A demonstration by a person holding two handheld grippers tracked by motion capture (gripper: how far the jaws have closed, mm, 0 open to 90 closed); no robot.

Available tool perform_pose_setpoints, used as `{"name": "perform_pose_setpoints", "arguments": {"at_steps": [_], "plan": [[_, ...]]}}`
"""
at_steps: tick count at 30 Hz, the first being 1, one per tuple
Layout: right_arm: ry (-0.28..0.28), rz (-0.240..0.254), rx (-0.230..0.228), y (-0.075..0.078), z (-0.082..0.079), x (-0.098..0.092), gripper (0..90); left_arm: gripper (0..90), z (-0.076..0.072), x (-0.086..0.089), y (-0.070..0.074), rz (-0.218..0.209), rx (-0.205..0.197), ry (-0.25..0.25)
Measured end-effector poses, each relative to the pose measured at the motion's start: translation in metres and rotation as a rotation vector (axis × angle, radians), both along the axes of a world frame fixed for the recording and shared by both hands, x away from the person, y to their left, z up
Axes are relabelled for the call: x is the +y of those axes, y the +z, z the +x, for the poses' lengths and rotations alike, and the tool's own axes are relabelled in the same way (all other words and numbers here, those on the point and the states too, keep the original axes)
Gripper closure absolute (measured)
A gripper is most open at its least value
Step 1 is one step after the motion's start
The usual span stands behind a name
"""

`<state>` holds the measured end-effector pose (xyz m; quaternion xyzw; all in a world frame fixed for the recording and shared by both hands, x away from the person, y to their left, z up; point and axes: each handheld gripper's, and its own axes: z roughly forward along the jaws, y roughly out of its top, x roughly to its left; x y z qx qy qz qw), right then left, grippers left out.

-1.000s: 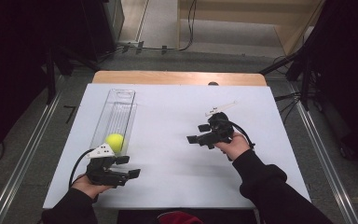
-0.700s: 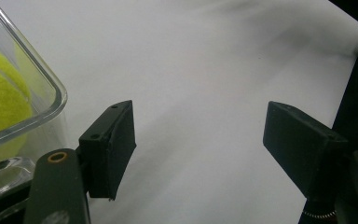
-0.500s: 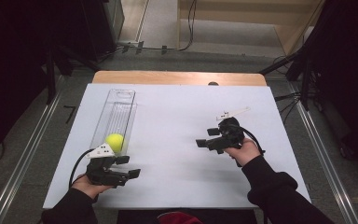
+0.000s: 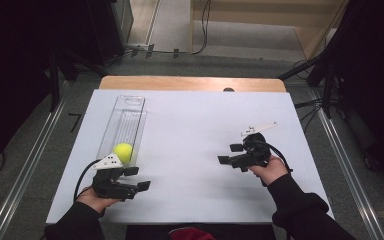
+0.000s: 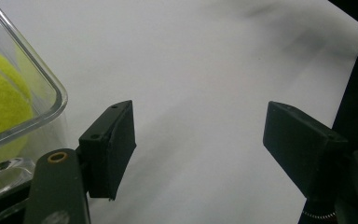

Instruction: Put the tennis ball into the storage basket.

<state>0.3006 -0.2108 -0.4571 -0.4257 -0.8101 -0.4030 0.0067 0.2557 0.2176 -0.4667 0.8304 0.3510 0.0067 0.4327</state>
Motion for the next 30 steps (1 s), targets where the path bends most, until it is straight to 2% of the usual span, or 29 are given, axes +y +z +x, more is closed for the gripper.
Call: {"name": "perform_pose_setpoints", "arguments": {"at_steps": [11,24,30], "plan": [[-0.013,-0.013,0.016,-0.009,-0.013,-0.013,20.9,26.1,0.000,0.000,0.000,-0.001,0.001,0.002],[-0.031,-0.011,0.012,-0.016,-0.029,-0.030,20.8,26.0,0.000,0.000,0.000,-0.003,0.002,0.008],[-0.019,-0.026,0.014,-0.021,-0.035,-0.037,20.7,26.0,0.001,0.000,0.000,-0.001,0.002,0.010]]}}
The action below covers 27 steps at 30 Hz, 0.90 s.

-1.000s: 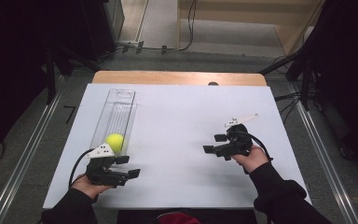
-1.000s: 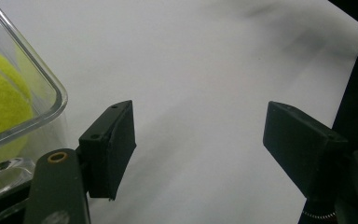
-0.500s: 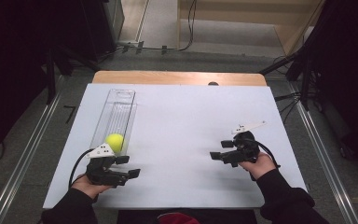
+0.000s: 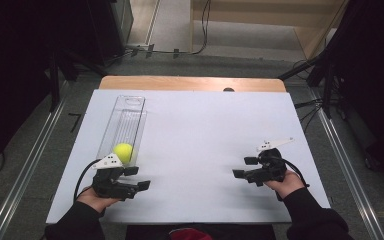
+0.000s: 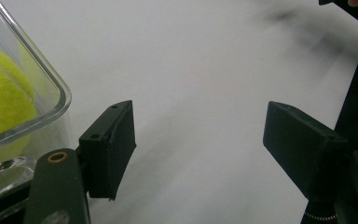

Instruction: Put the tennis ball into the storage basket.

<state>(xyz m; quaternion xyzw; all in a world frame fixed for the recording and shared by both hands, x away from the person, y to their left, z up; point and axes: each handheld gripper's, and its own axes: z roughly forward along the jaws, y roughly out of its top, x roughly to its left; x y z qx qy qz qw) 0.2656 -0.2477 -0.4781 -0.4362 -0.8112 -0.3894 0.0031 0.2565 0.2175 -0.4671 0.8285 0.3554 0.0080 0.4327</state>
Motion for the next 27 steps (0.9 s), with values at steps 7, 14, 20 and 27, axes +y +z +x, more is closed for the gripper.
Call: {"name": "perform_pose_setpoints", "arguments": {"at_steps": [7,14,20,27], "plan": [[-0.015,-0.003,-0.007,-0.002,-0.003,-0.009,20.7,26.1,0.000,0.001,0.000,0.001,-0.002,0.003],[-0.005,-0.014,-0.001,-0.006,-0.006,-0.011,20.7,26.0,0.000,0.001,0.000,0.000,-0.002,0.000],[-0.003,-0.012,0.005,-0.006,-0.006,-0.009,20.7,26.0,0.000,0.001,0.001,0.000,-0.002,0.001],[0.007,-0.018,0.009,-0.007,-0.006,-0.008,20.7,26.0,0.000,0.001,0.001,-0.001,-0.001,0.000]]}}
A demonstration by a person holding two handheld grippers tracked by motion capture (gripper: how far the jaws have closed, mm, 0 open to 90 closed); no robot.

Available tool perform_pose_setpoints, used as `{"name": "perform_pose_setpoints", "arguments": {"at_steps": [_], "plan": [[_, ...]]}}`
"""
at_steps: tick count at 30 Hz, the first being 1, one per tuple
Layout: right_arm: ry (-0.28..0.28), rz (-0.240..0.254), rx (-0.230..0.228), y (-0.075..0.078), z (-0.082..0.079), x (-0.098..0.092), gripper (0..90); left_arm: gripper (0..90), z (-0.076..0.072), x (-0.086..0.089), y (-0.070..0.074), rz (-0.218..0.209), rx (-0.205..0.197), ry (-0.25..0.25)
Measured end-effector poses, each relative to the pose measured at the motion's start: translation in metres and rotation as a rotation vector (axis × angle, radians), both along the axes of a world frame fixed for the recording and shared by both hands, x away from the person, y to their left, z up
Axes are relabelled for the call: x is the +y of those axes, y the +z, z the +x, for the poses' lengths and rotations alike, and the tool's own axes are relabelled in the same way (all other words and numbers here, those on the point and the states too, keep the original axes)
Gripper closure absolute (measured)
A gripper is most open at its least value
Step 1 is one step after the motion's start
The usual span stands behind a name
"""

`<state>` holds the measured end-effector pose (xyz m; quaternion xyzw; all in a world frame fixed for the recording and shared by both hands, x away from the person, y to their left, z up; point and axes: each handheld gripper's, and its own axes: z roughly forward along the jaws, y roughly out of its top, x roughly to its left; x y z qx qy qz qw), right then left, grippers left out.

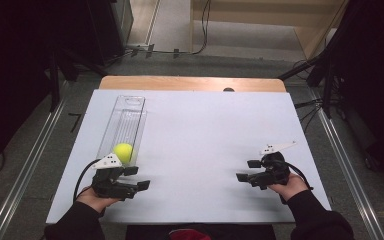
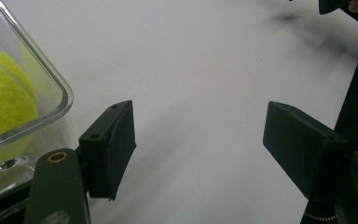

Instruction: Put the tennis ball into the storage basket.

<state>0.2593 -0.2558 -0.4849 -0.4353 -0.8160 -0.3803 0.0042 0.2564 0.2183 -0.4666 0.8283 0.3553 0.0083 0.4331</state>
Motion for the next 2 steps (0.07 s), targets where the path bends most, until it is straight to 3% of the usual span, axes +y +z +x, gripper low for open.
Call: {"name": "perform_pose_setpoints", "arguments": {"at_steps": [2], "plan": [[0.004,0.002,0.000,0.0004,-0.0007,0.0002,20.7,26.0,-0.0001,-0.0001,0.0003,-0.003,-0.001,0.002]]}}
